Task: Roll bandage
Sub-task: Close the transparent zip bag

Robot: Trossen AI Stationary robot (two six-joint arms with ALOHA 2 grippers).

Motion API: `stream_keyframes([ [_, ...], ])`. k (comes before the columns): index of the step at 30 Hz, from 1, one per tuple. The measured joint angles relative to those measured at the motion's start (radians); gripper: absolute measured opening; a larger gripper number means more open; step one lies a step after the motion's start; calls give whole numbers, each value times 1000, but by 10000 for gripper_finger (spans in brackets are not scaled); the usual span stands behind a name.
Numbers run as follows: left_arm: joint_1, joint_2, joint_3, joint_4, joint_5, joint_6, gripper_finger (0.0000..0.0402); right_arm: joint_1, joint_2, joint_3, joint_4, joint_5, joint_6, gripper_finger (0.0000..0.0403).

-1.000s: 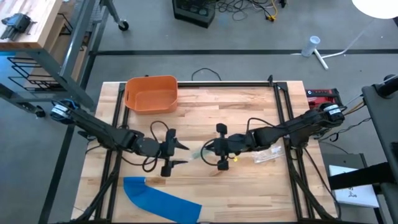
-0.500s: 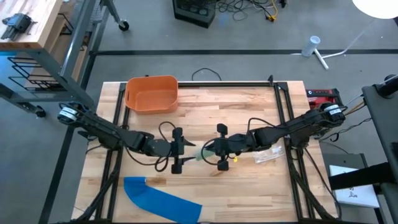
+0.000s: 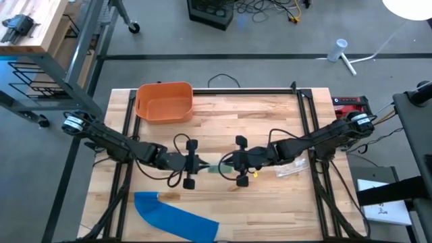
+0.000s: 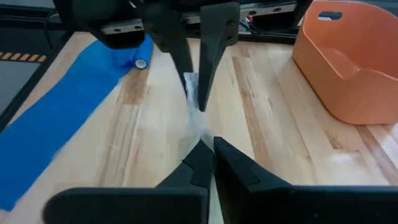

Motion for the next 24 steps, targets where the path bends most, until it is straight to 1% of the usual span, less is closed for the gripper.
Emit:
stream_keyframes([
  [2,-1,-7,19,-67,0,-14,16,6,-9,-1,-8,-1,-1,47],
  [4,-2,-10,69,-150,11,-55,8,10,-29,2,-15,-1,-30,76],
  [5,-3,-11,102,-198,26,-73,4,10,-43,14,-47,-1,-41,90],
  [8,-11,2,206,-352,59,-108,4,11,-81,85,-146,-1,-62,126],
  [11,-15,33,292,-497,46,-111,2,10,-96,173,-251,0,-15,151],
  [15,-14,97,357,-554,-24,-111,2,10,-87,228,-291,0,51,169],
  [18,-14,160,377,-561,-19,-102,1,10,-59,220,-308,0,32,175],
  [24,-15,263,402,-615,-19,-122,1,10,51,213,-324,24,29,174],
])
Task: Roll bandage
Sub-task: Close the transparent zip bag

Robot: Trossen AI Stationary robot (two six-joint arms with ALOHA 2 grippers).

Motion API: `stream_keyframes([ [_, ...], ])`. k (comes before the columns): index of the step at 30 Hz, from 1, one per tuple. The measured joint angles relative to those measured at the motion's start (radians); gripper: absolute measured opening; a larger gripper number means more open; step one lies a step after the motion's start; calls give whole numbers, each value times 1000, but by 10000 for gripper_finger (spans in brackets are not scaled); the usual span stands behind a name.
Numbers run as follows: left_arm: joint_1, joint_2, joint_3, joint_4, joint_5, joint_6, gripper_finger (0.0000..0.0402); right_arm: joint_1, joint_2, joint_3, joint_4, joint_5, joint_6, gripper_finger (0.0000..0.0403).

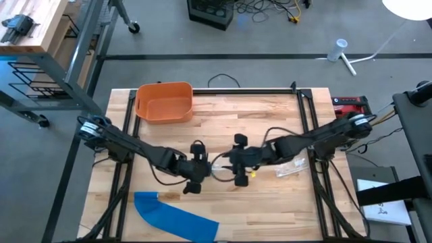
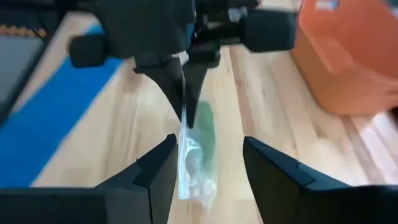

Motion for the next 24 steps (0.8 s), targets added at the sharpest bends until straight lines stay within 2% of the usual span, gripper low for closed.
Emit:
stream_keyframes([
  [7,-6,50,68,-26,0,-10,1,0,139,26,-1,-7,49,163],
  [9,-9,49,78,-32,0,-17,1,0,165,48,7,-48,56,161],
  [11,-12,45,84,-38,1,-26,1,0,182,66,-5,-75,44,161],
  [17,-29,37,83,-37,0,-31,1,0,205,98,27,-49,40,163],
  [24,-46,34,84,-21,0,-14,1,-2,206,96,18,-18,25,129],
])
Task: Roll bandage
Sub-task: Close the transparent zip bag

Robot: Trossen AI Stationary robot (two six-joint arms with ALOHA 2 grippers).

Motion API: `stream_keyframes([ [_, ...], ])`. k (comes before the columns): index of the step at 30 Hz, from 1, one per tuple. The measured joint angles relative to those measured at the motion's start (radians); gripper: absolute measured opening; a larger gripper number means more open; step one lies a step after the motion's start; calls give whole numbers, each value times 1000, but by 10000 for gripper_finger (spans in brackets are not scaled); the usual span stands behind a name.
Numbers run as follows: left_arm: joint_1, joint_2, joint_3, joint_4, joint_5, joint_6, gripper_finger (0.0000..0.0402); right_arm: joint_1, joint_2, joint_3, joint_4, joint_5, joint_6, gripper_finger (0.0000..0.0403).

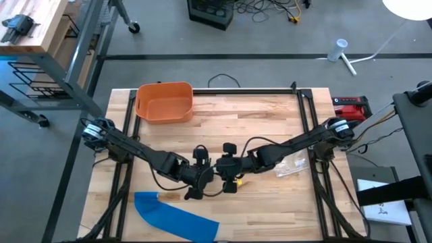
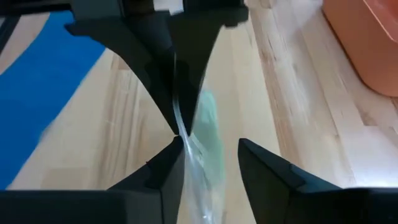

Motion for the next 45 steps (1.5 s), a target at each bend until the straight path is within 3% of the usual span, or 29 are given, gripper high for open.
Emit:
stream_keyframes([
  [13,-1,-3,0,20,-12,9,1,4,-4,0,-6,-14,-46,6],
  [19,-4,-44,3,-78,-65,8,27,20,-44,0,-63,-3,-45,6],
  [31,-5,-132,-16,-82,-54,-30,110,54,-126,0,-237,-6,32,2],
  [40,-6,-132,-64,-83,-53,-44,123,61,-140,0,-276,-6,32,1],
  [45,-6,-132,-64,-39,-53,-42,107,61,-140,0,-276,-6,32,0],
])
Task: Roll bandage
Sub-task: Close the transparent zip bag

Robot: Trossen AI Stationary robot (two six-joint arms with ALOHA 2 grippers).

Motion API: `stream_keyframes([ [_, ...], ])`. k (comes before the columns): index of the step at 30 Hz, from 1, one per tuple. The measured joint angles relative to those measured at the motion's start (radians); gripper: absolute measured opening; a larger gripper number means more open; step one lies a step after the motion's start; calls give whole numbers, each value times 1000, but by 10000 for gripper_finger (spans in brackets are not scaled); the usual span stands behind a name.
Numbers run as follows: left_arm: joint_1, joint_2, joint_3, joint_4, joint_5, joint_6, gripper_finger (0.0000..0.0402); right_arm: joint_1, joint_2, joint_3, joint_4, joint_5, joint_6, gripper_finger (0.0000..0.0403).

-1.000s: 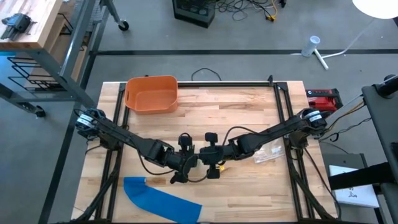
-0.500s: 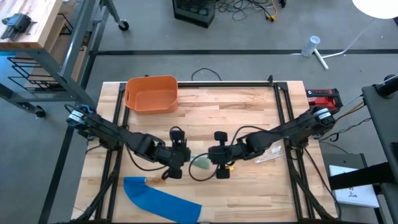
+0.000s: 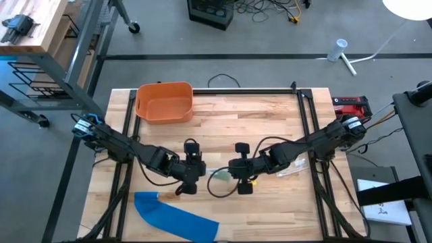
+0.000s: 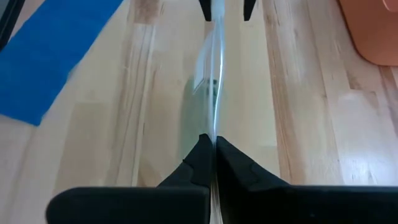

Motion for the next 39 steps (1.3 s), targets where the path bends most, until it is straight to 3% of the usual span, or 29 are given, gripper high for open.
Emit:
stream_keyframes([
  [9,0,0,-3,0,0,6,9,0,0,0,3,0,0,0],
  [16,0,0,-4,13,1,6,2,0,2,0,7,0,0,15],
  [28,0,0,-4,59,1,29,1,-5,21,-5,218,9,-82,124],
  [33,0,1,-4,63,2,29,0,-20,67,-4,250,11,-81,132],
  [39,-1,1,-4,64,2,29,0,-36,112,-5,269,60,-70,114],
])
